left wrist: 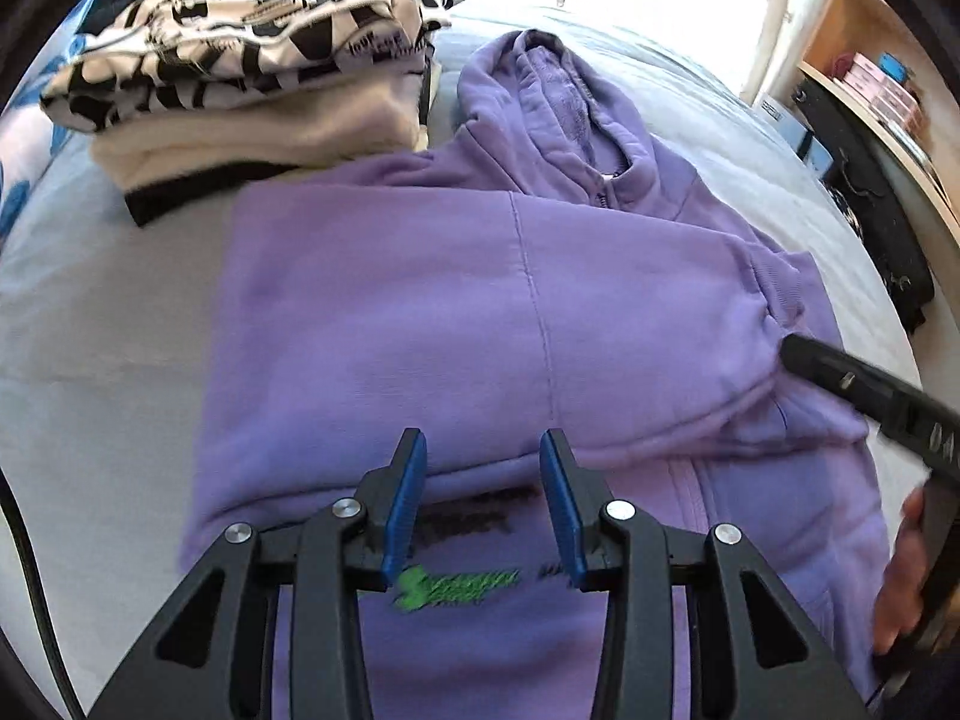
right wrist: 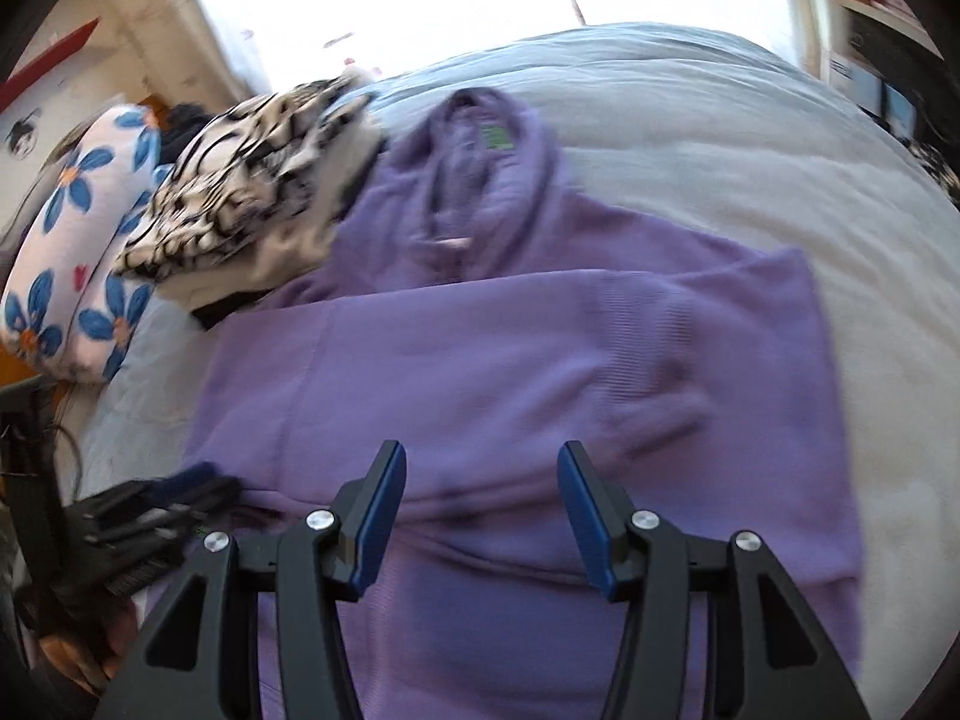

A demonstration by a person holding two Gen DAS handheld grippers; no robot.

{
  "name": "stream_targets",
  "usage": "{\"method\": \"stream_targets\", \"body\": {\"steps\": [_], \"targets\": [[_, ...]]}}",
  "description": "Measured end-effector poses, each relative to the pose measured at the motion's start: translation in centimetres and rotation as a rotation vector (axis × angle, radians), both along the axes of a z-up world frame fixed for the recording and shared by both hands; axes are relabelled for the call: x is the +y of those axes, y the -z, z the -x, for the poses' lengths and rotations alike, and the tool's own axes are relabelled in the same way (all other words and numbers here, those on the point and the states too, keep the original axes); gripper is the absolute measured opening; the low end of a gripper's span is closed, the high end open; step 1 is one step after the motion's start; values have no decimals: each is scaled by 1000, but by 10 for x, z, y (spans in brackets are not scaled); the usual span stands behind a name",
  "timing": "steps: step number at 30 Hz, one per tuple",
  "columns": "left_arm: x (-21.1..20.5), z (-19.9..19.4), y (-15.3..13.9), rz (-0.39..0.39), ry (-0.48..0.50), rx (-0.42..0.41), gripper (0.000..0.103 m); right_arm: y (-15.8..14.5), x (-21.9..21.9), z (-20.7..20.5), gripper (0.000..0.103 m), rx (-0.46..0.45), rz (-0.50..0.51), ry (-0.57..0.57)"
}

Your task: Fold large clothes

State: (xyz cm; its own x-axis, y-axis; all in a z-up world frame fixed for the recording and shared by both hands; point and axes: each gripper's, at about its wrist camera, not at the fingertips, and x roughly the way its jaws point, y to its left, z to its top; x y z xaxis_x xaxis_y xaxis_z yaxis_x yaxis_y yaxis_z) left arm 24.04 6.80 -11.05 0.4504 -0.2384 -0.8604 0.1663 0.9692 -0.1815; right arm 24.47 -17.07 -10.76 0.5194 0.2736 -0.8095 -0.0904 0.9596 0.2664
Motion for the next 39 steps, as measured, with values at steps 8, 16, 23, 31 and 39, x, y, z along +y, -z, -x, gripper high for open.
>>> {"method": "stream_targets", "body": {"steps": [8, 16, 23, 31, 39], "targets": [[23, -17, 20, -94, -122, -23, 42, 34, 31, -28, 52, 3, 233, -25], [53, -14, 24, -35, -102, -14, 40, 36, -59, -36, 0, 47, 96, 95], [50, -10, 20, -51, -119, -4, 40, 25, -39, -25, 16, 43, 163, 60], [49, 4, 6, -71, -140, 4, 50, 8, -40, -5, 56, 36, 104, 106], [46, 33, -21, -79, -142, -29, 52, -18, -36, 35, 56, 9, 88, 120]]}}
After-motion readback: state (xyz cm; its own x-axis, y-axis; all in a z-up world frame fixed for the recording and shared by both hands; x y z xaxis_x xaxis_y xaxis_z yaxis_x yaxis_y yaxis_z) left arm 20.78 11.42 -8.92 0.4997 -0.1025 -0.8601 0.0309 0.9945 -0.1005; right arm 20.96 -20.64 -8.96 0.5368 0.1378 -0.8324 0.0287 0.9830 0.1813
